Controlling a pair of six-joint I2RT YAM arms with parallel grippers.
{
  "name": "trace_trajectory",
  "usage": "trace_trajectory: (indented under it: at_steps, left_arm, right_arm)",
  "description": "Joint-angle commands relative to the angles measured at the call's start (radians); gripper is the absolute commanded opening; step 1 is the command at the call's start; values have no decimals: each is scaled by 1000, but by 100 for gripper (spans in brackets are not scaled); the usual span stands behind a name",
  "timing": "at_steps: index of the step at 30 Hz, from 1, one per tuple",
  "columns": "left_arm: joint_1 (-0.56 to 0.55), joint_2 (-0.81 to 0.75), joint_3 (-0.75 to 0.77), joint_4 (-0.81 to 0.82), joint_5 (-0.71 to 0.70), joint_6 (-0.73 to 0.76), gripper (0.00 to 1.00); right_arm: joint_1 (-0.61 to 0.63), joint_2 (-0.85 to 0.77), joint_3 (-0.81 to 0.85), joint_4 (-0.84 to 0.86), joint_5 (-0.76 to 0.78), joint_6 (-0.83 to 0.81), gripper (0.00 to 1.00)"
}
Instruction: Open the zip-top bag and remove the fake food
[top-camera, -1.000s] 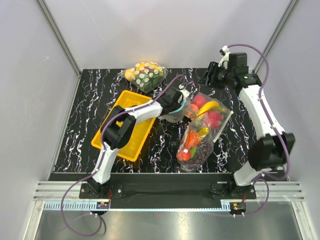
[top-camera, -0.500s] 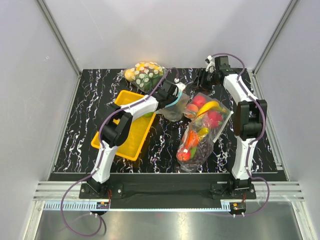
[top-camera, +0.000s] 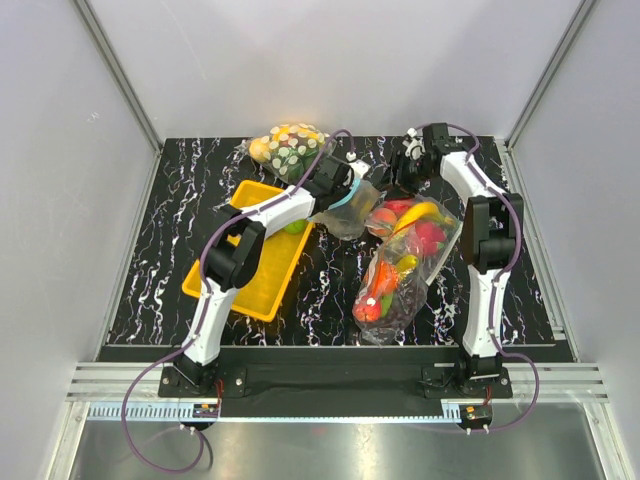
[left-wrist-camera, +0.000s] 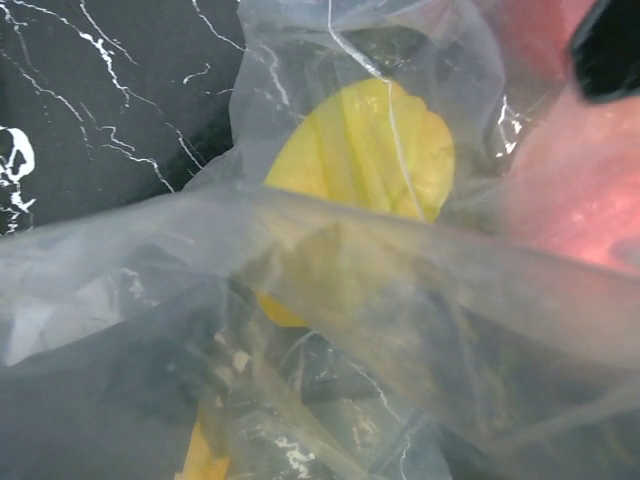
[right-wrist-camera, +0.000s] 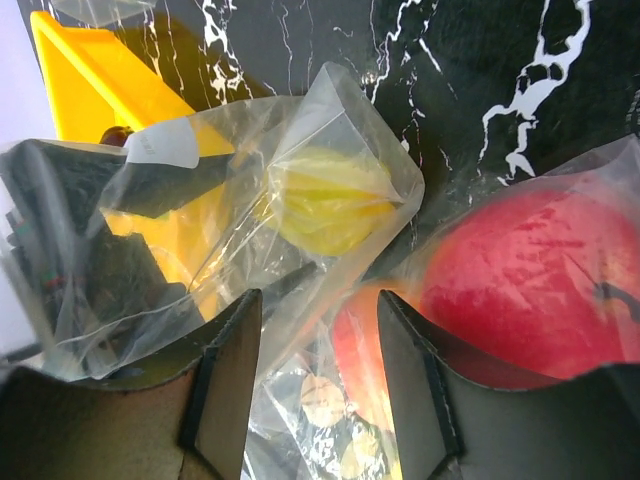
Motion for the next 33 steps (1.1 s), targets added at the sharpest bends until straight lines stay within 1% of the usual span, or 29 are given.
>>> trace_trajectory:
  at_steps: [1, 4, 5, 7, 8, 9, 11, 12, 14, 15, 16, 18, 19, 22, 23, 26, 28, 29, 30, 32, 33]
  left_arm:
    - [13, 19, 24, 27, 43, -13, 83]
    - [11, 36, 41, 26, 62, -19, 83]
    - [13, 40, 44, 26, 63, -22, 83]
    - [13, 47, 48, 26, 84, -23, 83]
    - [11, 48, 47, 26, 92, -23, 82]
    - [13, 48, 48, 27, 100, -23, 78]
    - [11, 48, 41, 30, 123, -20, 71]
    - [13, 47, 36, 32, 125, -20, 64]
    - [11, 47, 32, 31, 125, -19, 58]
    - [13, 47, 30, 29, 123, -19, 53]
    - [13, 45, 28, 29, 125, -16, 42]
    - [13, 36, 12, 34, 123, -17, 33]
    - [13, 21, 4, 41, 118, -19, 28]
    - [13, -30, -31, 60, 117, -22, 18]
    - [13, -47, -47, 67, 115, -23, 11]
    - [16, -108, -106, 103, 123, -22, 1]
    - [14, -125, -125, 112, 123, -22, 1]
    - [14, -127, -125, 116, 126, -23, 5]
    - [16, -124, -125, 124, 135, -51, 22]
    - [14, -118, -116, 133, 144, -63, 37]
    - [16, -114, -116, 145, 154, -69, 56]
  right_arm:
    - [18, 13, 23, -6, -44, 13, 57]
    - [29, 44, 38, -8, -50, 21, 52]
    - [33, 59, 41, -9, -53, 24, 44]
    - [44, 70, 50, -8, -62, 34, 34]
    - [47, 76, 52, -6, -62, 36, 28]
    - [50, 78, 52, -5, -61, 36, 20]
    - [56, 87, 57, -5, -62, 42, 14]
    - [58, 86, 57, -3, -64, 42, 11]
    - [59, 86, 57, -2, -65, 44, 7]
    - [58, 84, 54, -3, -67, 44, 3]
    - [59, 83, 52, -3, -65, 44, 2]
    - [59, 72, 46, 0, -54, 44, 0]
    - [59, 64, 40, 0, -50, 47, 0]
    - [59, 50, 18, 15, -25, 57, 0]
    - [59, 41, 14, 24, -18, 60, 0]
    - [58, 30, 7, 31, -7, 73, 0]
    - [58, 29, 4, 35, -10, 77, 0]
    - [58, 24, 1, 37, -14, 80, 0]
    - [58, 24, -2, 38, -24, 86, 0]
    - [59, 17, -8, 40, -25, 88, 0]
    - [58, 14, -17, 44, -16, 91, 0]
